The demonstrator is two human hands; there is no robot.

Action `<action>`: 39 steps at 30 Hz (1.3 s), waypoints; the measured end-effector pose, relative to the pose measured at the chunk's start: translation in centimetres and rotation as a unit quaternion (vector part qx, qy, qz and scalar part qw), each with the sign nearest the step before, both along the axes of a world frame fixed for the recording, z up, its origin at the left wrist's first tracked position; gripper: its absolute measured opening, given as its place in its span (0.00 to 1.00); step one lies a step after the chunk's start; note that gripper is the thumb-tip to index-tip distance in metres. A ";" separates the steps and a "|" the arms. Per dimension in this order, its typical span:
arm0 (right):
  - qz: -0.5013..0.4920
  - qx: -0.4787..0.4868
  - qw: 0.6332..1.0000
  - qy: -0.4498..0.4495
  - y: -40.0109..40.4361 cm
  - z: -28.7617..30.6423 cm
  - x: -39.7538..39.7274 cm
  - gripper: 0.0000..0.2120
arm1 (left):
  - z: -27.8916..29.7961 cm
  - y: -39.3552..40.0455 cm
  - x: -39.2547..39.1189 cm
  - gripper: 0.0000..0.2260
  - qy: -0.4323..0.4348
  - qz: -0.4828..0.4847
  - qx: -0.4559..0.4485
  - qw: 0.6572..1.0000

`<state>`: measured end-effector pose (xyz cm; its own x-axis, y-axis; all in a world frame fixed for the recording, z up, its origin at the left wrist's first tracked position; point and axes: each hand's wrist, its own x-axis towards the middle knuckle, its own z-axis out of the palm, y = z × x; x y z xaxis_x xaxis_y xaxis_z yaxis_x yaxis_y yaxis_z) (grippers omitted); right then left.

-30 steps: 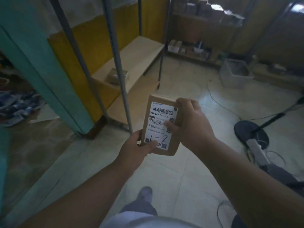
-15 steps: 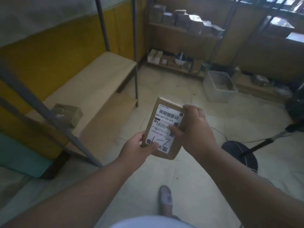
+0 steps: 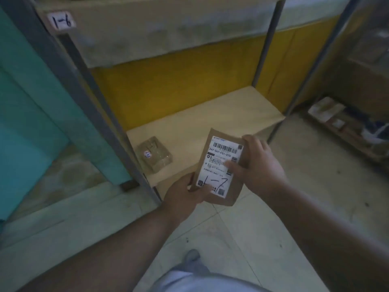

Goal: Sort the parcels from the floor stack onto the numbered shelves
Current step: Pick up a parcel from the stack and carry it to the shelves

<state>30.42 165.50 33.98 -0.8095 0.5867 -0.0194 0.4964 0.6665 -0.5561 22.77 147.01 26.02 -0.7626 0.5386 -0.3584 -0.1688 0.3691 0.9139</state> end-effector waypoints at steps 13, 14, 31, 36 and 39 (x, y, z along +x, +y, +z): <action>0.188 -0.065 0.978 -0.057 7.6 -4.7 -17.3 0.41 | -1.6 4.7 -6.6 0.16 -0.021 0.191 -0.080 0.978; 0.204 -0.070 0.974 -0.067 8.0 -5.3 -18.6 0.41 | -2.0 5.2 -7.0 0.16 -0.022 0.206 -0.091 0.974; 0.378 0.003 0.907 -0.186 10.5 -12.9 -32.9 0.45 | -5.9 13.6 -10.3 0.39 -0.131 0.487 -0.092 0.859; 0.433 -0.005 0.877 -0.209 9.6 -14.3 -33.9 0.44 | -7.1 13.2 -10.6 0.28 -0.151 0.518 -0.050 0.841; 0.460 0.017 0.860 -0.220 9.5 -14.5 -33.2 0.40 | -6.5 13.3 -10.6 0.20 -0.150 0.523 -0.032 0.838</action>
